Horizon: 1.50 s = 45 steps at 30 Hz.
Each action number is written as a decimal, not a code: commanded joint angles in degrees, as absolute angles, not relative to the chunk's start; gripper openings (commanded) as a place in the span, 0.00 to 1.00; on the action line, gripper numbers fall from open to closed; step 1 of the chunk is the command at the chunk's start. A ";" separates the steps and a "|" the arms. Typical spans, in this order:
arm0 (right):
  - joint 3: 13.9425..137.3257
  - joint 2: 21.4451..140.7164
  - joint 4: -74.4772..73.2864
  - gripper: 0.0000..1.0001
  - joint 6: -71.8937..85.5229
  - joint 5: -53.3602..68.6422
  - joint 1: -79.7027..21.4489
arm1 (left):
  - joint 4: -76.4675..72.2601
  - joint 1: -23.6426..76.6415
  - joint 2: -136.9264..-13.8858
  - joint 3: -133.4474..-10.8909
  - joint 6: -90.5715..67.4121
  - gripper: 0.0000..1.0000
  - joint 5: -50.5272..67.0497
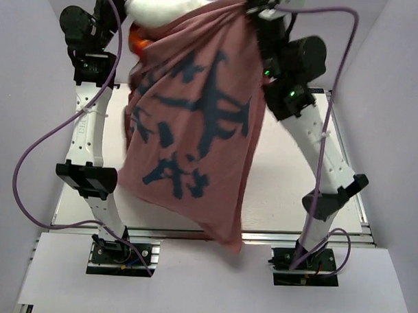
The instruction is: Put the pillow into the pillowcase
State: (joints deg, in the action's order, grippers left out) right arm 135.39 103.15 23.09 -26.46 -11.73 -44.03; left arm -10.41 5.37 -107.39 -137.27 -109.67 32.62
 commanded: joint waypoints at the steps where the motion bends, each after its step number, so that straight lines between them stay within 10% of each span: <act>1: 133.08 99.76 32.89 0.00 -21.92 -25.04 -27.66 | -17.93 2.38 -100.28 -138.51 -113.90 0.00 25.33; 8: 118.92 91.33 26.36 0.00 -16.43 -15.04 -25.21 | -17.75 2.20 -103.01 -141.15 -114.61 0.00 21.27; 14: 134.90 96.15 15.40 0.00 -8.64 -6.64 -31.45 | -15.82 2.28 -102.40 -141.24 -114.08 0.00 22.58; 17: 124.27 88.79 21.73 0.00 -6.54 7.29 -43.37 | -15.38 3.60 -101.34 -137.74 -112.85 0.00 24.34; 20: 124.67 89.19 31.18 0.00 -14.49 -4.67 -53.43 | -15.29 4.04 -101.69 -137.55 -112.94 0.00 25.05; 24: 148.86 104.22 30.43 0.00 -20.93 -19.33 -42.43 | -16.96 3.87 -102.39 -139.04 -114.34 0.00 24.26; 30: 131.13 96.86 20.85 0.00 -10.31 -22.32 -21.75 | -17.75 3.87 -102.92 -138.16 -114.52 0.00 24.17; 36: 116.77 87.13 7.28 0.00 10.08 9.49 -16.96 | -16.79 3.95 -105.03 -139.92 -114.52 0.00 23.38; 40: 117.57 83.50 13.36 0.00 13.28 35.47 -33.53 | -17.31 4.22 -105.20 -138.08 -114.43 0.00 23.29; 45: 128.20 88.04 20.30 0.00 9.42 19.83 -47.55 | -17.75 4.22 -105.56 -137.98 -114.87 0.00 23.20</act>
State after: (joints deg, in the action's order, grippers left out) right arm 118.74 89.78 7.44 8.84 21.06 -45.32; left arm -13.76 4.62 -106.85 -137.05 -113.51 27.38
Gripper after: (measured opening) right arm 0.046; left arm 0.092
